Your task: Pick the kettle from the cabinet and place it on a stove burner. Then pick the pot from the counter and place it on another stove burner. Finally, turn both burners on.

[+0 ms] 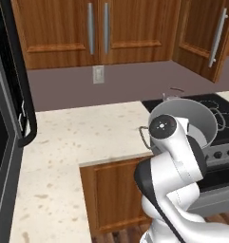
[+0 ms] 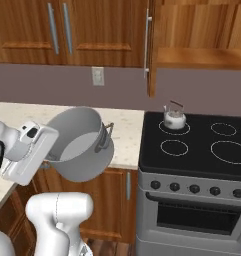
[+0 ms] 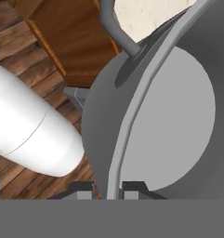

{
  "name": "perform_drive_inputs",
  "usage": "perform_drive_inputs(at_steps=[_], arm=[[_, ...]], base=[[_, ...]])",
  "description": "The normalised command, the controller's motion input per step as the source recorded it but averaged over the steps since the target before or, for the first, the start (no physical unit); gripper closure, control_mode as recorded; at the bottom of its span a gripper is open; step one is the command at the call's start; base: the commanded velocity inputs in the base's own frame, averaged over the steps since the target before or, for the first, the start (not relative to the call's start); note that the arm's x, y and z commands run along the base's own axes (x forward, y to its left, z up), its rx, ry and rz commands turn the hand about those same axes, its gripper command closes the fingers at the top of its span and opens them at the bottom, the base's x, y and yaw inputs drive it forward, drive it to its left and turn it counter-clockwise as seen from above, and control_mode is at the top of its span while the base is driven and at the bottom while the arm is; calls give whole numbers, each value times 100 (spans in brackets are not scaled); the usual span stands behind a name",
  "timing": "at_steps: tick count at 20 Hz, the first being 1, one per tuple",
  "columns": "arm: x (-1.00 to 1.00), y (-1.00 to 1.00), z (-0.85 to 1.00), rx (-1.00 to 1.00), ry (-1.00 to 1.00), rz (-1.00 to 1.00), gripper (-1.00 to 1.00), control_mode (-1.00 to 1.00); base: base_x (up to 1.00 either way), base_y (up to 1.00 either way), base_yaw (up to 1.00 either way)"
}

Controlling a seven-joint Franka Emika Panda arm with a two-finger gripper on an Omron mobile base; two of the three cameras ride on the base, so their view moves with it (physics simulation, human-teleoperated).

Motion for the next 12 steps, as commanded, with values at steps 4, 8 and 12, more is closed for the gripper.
perform_drive_inputs(at_steps=[4, 8, 12], arm=[[0, 0, 0, 0, 0, 0, 100, 100], [0, 0, 0, 0, 0, 0, 100, 100], [0, 0, 0, 0, 0, 0, 100, 100]], base=[[-10, -41, 0], [-6, -53, 0], [-13, -52, 0]])
